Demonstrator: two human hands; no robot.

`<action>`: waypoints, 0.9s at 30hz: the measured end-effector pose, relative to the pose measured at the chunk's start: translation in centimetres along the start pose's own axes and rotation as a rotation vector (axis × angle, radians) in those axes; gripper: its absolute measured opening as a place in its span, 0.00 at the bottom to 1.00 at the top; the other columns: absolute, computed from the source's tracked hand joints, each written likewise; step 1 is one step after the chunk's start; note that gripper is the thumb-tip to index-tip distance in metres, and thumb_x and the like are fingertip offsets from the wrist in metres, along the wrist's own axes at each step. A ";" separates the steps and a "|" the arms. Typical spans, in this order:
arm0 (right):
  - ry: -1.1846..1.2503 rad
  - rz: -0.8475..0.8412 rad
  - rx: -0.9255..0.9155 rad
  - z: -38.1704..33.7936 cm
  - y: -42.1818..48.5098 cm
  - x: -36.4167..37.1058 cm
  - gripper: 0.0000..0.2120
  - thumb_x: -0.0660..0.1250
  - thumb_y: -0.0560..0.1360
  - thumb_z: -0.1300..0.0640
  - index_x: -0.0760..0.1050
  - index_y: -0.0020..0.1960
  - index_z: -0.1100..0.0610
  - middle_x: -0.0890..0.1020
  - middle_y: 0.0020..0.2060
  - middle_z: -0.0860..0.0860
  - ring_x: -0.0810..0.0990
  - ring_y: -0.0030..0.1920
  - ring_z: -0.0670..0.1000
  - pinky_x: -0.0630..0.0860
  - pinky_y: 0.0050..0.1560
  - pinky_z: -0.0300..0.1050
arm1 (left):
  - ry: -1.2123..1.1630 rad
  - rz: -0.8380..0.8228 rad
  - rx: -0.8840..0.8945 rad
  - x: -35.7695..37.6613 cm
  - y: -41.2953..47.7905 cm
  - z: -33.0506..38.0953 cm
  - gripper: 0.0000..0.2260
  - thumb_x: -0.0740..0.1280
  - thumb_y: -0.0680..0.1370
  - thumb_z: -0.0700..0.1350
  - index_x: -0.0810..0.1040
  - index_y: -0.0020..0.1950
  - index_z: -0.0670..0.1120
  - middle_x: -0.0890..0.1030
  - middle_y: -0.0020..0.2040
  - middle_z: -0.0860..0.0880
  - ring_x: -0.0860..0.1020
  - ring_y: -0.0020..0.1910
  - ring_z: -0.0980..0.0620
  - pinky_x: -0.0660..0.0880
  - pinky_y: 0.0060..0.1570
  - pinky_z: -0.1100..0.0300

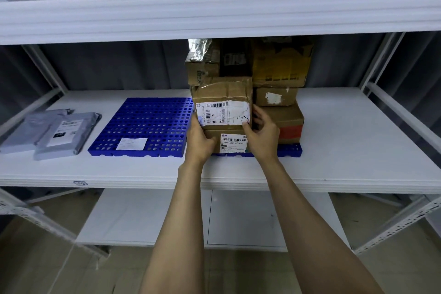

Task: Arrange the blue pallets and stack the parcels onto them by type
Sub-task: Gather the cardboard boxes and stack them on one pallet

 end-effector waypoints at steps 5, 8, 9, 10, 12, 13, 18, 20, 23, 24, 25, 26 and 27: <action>-0.014 0.003 0.000 0.2 0.1 0.1 0.25 0.71 0.74 0.60 0.72 0.70 0.55 0.79 0.63 0.52 0.78 0.61 0.50 0.80 0.56 0.52 | 0.011 0.028 0.029 -0.1 0.5 -0.2 0.32 0.71 0.73 0.33 0.62 0.72 0.46 0.73 0.68 0.47 0.71 0.68 0.50 0.74 0.61 0.54; -0.007 0.001 -0.007 0.2 0.1 0.1 0.25 0.72 0.74 0.60 0.72 0.69 0.55 0.79 0.62 0.52 0.78 0.61 0.49 0.80 0.56 0.51 | 0.011 0.049 0.046 -0.2 0.4 -0.4 0.32 0.71 0.72 0.33 0.63 0.72 0.45 0.73 0.68 0.47 0.71 0.68 0.49 0.75 0.62 0.50; -0.003 0.001 -0.009 0.2 0.0 0.1 0.25 0.72 0.73 0.60 0.72 0.69 0.55 0.80 0.62 0.51 0.78 0.61 0.49 0.80 0.56 0.50 | 0.011 0.056 0.051 -0.2 0.3 -0.5 0.32 0.72 0.72 0.33 0.63 0.72 0.45 0.73 0.68 0.47 0.71 0.68 0.49 0.75 0.62 0.49; -0.001 0.001 -0.011 0.2 0.0 0.1 0.25 0.72 0.73 0.60 0.72 0.69 0.55 0.80 0.62 0.51 0.78 0.61 0.48 0.80 0.56 0.50 | 0.010 0.062 0.052 -0.2 0.2 -0.5 0.32 0.72 0.72 0.34 0.63 0.73 0.45 0.73 0.68 0.46 0.72 0.68 0.49 0.75 0.62 0.50; 0.002 0.002 -0.012 0.2 -0.1 0.0 0.26 0.73 0.73 0.61 0.72 0.69 0.56 0.80 0.61 0.51 0.78 0.60 0.46 0.80 0.56 0.49 | 0.001 0.074 0.049 -0.2 0.1 -0.5 0.32 0.73 0.72 0.35 0.63 0.72 0.45 0.74 0.67 0.47 0.73 0.66 0.49 0.76 0.61 0.52; 0.006 0.001 -0.009 0.3 -0.1 0.0 0.26 0.73 0.72 0.61 0.72 0.69 0.56 0.80 0.61 0.51 0.77 0.60 0.46 0.80 0.56 0.48 | -0.005 0.079 0.051 -0.3 0.0 -0.6 0.33 0.74 0.71 0.36 0.64 0.72 0.45 0.75 0.66 0.47 0.73 0.66 0.50 0.76 0.60 0.53; 0.022 -0.012 -0.020 0.0 -0.4 -0.2 0.29 0.74 0.71 0.61 0.70 0.70 0.56 0.79 0.63 0.53 0.77 0.62 0.49 0.78 0.54 0.37 | -0.037 0.095 0.065 -0.6 -0.6 -0.6 0.32 0.75 0.71 0.40 0.65 0.72 0.45 0.75 0.65 0.50 0.73 0.61 0.58 0.72 0.48 0.78; 0.026 -0.021 -0.024 -0.2 -0.5 -0.1 0.30 0.75 0.70 0.60 0.69 0.70 0.56 0.78 0.64 0.53 0.76 0.63 0.49 0.78 0.56 0.40 | -0.059 0.101 0.066 -0.6 -0.8 -0.4 0.32 0.75 0.72 0.42 0.65 0.72 0.45 0.75 0.65 0.50 0.71 0.59 0.60 0.69 0.43 0.82; 0.046 -0.064 -0.018 -0.3 -0.4 0.0 0.32 0.75 0.70 0.60 0.68 0.71 0.55 0.77 0.64 0.53 0.75 0.64 0.50 0.78 0.59 0.47 | -0.072 0.102 0.065 -0.6 -1.1 -0.2 0.30 0.74 0.73 0.43 0.65 0.72 0.45 0.75 0.65 0.50 0.72 0.58 0.61 0.70 0.41 0.82; 0.057 -0.074 -0.017 -0.3 -0.3 0.0 0.33 0.76 0.69 0.60 0.68 0.71 0.54 0.77 0.65 0.52 0.75 0.65 0.49 0.78 0.60 0.48 | -0.077 0.101 0.067 -0.6 -1.1 -0.1 0.29 0.73 0.74 0.43 0.66 0.71 0.46 0.76 0.64 0.51 0.72 0.56 0.62 0.71 0.40 0.81; 0.070 -0.077 -0.020 -0.4 -0.2 0.0 0.34 0.76 0.69 0.60 0.68 0.72 0.54 0.77 0.64 0.52 0.75 0.65 0.49 0.78 0.61 0.49 | -0.079 0.102 0.072 -0.6 -1.2 -0.1 0.28 0.73 0.74 0.43 0.66 0.71 0.46 0.76 0.63 0.51 0.73 0.55 0.62 0.71 0.40 0.80; 0.084 -0.077 -0.026 -0.4 -0.2 -0.1 0.34 0.76 0.68 0.60 0.68 0.72 0.53 0.77 0.64 0.51 0.75 0.65 0.48 0.77 0.61 0.50 | -0.080 0.102 0.079 -0.6 -1.2 0.0 0.27 0.73 0.74 0.43 0.67 0.70 0.46 0.76 0.61 0.53 0.73 0.55 0.61 0.73 0.41 0.79; 0.095 -0.077 -0.032 -0.5 -0.1 -0.1 0.35 0.76 0.68 0.60 0.68 0.72 0.53 0.77 0.64 0.51 0.75 0.65 0.48 0.77 0.62 0.51 | -0.081 0.102 0.088 -0.6 -1.2 -0.1 0.27 0.74 0.73 0.44 0.67 0.69 0.46 0.76 0.60 0.54 0.74 0.55 0.61 0.75 0.43 0.77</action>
Point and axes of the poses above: each hand's wrist, its own y-axis towards the middle knuckle, its own x-axis out of the palm, z = x × y, the point moved 5 cm from there along y, towards the middle knuckle
